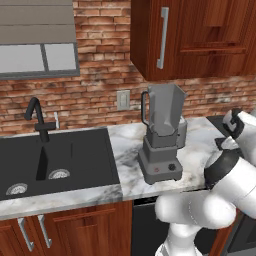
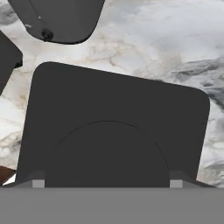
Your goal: Open the blender lid, put the mango in the blender, close the lid, and start the blender.
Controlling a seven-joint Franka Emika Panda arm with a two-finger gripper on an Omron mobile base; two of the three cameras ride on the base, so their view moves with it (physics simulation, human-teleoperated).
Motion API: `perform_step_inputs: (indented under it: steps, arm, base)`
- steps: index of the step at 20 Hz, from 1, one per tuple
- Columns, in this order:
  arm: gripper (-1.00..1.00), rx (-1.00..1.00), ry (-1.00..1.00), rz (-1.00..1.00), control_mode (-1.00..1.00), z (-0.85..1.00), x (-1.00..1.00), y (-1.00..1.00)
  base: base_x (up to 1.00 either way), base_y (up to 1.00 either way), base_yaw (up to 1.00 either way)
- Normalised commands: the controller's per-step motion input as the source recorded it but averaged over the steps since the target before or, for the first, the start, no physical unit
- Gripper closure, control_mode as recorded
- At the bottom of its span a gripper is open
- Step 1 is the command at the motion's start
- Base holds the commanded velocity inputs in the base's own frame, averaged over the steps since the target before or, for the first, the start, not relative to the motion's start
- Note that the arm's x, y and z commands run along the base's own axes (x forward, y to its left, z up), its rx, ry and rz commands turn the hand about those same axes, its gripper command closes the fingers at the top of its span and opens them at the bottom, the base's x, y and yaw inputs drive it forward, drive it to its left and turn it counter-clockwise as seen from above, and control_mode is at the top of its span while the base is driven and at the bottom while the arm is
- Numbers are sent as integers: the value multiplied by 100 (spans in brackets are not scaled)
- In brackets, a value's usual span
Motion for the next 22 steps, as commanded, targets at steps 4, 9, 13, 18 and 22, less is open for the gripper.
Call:
perform_step_inputs:
  steps: [4,9,13,18,22]
  arm:
    - [100,0,-17,0,-100,83,-33,0]
    - [100,0,-14,0,-100,100,-33,6]
    - [100,0,-7,0,-100,100,-29,23]
    - [100,0,-2,0,-100,99,-27,34]
    - [100,0,0,0,-100,93,-26,36]
  base:
    - [0,0,0]
    - [0,0,0]
    - [0,0,0]
    - [0,0,0]
    - [0,0,0]
